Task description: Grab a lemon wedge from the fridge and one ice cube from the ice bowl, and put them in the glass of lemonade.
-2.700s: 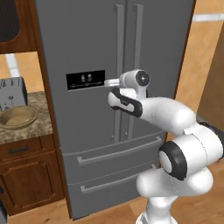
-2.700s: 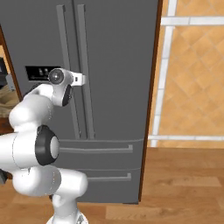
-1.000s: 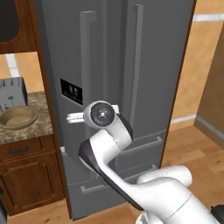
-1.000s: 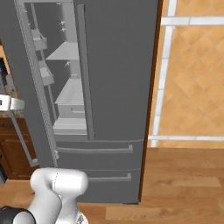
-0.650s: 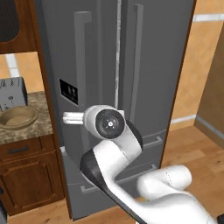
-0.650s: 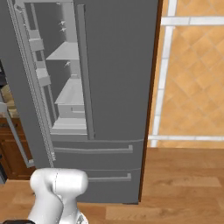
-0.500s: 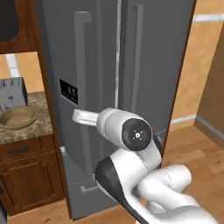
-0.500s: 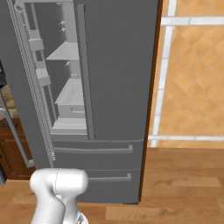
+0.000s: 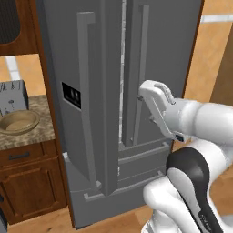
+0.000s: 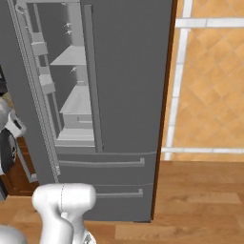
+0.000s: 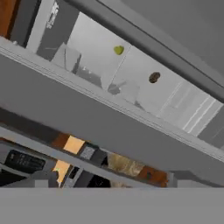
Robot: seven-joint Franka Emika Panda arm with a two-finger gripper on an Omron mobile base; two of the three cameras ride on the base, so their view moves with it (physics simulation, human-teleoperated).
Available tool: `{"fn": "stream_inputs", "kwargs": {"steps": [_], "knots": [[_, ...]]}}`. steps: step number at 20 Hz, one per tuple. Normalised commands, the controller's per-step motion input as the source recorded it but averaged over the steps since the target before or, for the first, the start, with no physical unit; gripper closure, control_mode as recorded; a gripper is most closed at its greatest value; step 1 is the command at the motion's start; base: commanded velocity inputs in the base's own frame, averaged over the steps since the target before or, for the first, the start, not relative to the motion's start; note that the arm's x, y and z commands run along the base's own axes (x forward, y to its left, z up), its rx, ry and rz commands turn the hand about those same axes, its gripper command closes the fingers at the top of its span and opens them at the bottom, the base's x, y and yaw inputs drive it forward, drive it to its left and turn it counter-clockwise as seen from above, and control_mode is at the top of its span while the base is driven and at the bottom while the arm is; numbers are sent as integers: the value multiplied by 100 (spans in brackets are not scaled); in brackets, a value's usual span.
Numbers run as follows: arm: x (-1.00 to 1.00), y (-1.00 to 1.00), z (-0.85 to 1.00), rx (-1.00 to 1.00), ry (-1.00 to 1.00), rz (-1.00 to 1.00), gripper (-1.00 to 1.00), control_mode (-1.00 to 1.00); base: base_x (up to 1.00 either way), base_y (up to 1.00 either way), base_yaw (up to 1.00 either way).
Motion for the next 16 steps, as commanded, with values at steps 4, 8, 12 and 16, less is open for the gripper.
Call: {"fn": "stream_inputs", "kwargs": {"steps": [4,8,12,16], "knots": [[0,-100,-82,67,23,1,-100,-100,0,0,0],[33,-77,-100,35,27,4,-100,-100,0,0,0],[71,-45,-100,42,22,0,-100,-100,0,0,0],[100,25,-100,41,32,1,-100,-100,0,0,0]]}}
